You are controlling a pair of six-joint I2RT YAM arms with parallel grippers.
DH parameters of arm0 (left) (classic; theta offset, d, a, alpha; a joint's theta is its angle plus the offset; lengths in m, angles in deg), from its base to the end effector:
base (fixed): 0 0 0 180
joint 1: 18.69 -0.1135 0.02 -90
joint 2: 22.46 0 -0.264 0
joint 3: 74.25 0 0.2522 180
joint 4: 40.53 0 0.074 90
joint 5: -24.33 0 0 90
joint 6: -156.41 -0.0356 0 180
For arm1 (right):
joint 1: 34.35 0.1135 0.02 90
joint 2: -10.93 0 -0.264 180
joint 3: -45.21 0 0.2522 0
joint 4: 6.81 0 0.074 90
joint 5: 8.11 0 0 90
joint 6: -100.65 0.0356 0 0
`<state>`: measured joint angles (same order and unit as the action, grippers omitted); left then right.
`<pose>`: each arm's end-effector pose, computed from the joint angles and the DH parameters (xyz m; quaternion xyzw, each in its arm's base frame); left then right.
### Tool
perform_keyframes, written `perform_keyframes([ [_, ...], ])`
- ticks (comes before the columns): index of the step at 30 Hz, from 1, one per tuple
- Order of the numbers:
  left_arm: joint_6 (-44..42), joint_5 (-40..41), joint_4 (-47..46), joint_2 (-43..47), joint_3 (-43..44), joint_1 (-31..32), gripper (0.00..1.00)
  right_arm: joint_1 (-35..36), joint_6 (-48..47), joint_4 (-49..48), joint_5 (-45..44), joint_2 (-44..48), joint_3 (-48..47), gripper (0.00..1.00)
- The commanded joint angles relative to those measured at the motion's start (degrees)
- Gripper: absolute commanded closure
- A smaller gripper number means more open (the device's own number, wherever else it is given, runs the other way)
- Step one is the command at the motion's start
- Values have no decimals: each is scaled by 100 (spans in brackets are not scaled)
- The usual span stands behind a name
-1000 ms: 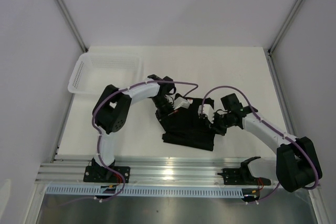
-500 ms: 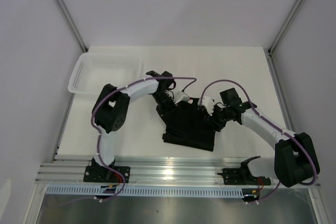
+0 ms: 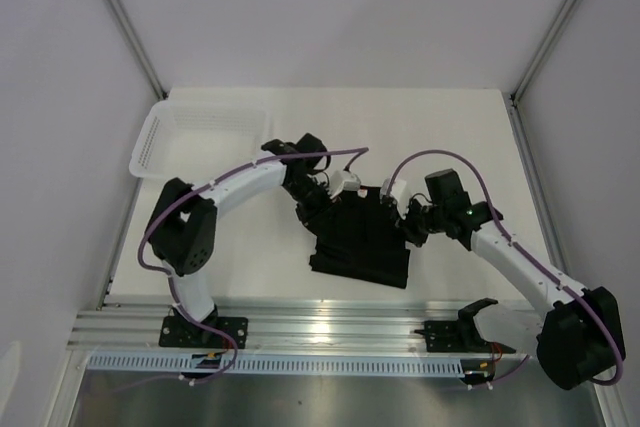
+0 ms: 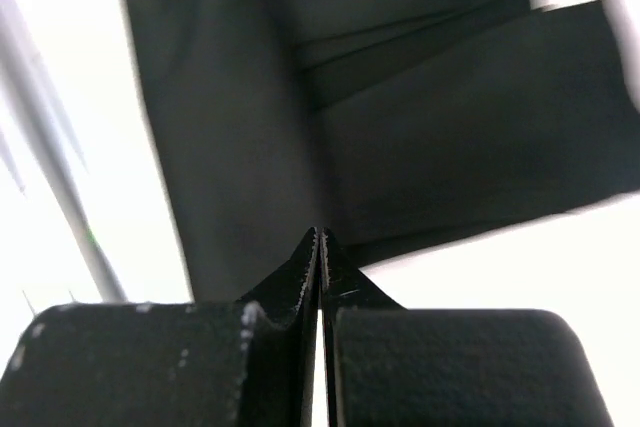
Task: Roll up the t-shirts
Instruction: Roll the tshirt
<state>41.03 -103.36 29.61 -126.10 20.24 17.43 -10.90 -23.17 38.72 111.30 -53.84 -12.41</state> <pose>0.2701 -0.2240 0.2296 0.5077 0.7944 -0.3285 0.0578 0.1961 0.1041 0.2374 -0.5104 0.7654 0.2115 0.3299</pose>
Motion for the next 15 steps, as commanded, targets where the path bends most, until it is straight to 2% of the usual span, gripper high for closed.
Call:
perform_keyframes([
  [1,287,-257,-443,-279,-234,281,72,125,-484,-241,768,149,667,100],
  [5,508,-143,-776,-605,-14,282,71,143,-731,-285,663,-218,826,100],
  [9,570,-81,-585,-1087,250,282,73,178,-801,-346,487,-650,808,100],
  [15,868,341,-716,-1238,320,124,72,161,-652,-760,57,-1046,765,100],
])
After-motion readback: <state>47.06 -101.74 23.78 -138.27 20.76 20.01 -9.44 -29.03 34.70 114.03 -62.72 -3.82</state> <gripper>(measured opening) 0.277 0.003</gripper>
